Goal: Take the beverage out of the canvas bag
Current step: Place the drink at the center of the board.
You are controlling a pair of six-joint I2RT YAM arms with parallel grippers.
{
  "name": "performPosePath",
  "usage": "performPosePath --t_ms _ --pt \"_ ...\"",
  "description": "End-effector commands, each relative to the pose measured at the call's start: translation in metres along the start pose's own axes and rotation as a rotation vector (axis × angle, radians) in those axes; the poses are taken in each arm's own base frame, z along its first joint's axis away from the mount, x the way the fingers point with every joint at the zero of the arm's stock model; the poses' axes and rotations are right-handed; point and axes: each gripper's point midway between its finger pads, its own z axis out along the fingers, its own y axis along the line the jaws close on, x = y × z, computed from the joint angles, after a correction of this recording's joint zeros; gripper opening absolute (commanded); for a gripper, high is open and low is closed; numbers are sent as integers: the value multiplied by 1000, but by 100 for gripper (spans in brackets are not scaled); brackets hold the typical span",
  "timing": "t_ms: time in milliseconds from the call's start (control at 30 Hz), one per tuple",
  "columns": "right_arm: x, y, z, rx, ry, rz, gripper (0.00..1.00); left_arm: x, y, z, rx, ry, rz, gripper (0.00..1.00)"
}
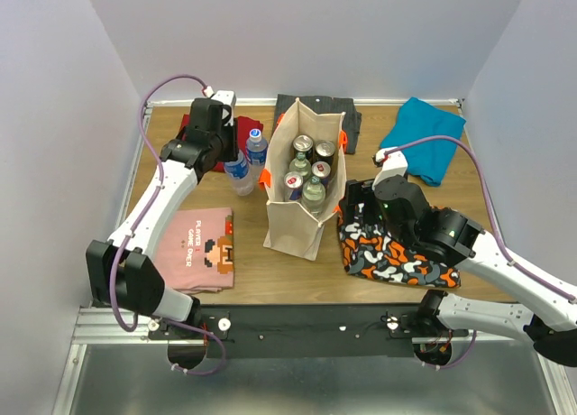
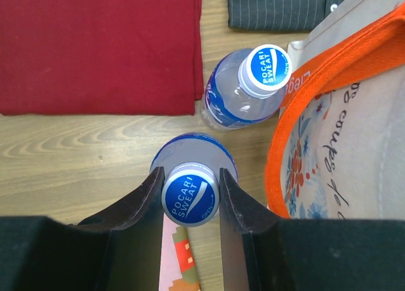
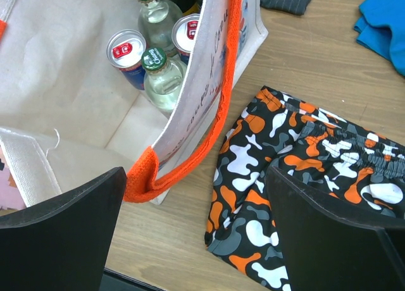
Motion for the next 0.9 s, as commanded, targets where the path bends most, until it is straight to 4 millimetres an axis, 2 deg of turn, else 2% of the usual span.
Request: performPosePath --t_ms 0,167,867 --pt "0 -8 -3 31 -9 -10 100 -54 -8 -2 39 -169 12 0" --pt "1 -8 -3 36 -9 -15 100 -51 -5 10 21 -147 27 0" --pt "3 -7 2 37 -4 -32 100 -45 3 37 -25 -117 49 0"
